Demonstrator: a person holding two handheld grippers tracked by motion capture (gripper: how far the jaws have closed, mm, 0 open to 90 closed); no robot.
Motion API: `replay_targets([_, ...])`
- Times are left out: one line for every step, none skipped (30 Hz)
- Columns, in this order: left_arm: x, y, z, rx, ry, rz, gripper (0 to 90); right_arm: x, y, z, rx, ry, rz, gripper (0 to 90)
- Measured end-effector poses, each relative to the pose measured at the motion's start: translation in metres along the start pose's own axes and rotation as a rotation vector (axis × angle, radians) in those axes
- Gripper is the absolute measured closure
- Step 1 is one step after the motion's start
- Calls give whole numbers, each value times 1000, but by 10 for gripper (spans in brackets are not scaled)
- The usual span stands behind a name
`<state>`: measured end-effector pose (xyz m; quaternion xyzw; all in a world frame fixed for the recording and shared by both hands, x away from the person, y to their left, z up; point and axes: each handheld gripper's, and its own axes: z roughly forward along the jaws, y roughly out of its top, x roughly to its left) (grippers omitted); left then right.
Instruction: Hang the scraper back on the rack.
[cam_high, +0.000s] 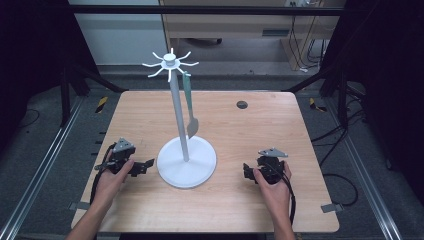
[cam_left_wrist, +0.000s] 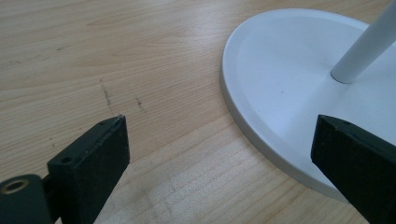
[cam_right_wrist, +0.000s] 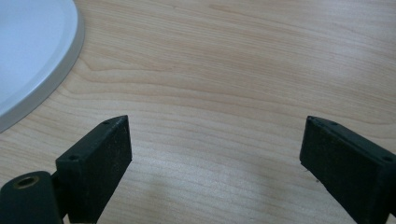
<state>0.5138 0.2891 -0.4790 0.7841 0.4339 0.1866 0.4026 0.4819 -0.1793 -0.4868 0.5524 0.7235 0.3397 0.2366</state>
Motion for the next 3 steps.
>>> replay_targets([0, 0, 0, 0, 0, 1, 41, 0, -1, 0, 2, 2, -2, 95])
replay_targets([0, 0, 0, 0, 0, 2, 41, 0, -1, 0, 4, 0, -2, 95])
replay_targets([0, 0, 1, 0, 0, 2, 41, 0, -2, -1, 5, 2, 3, 95])
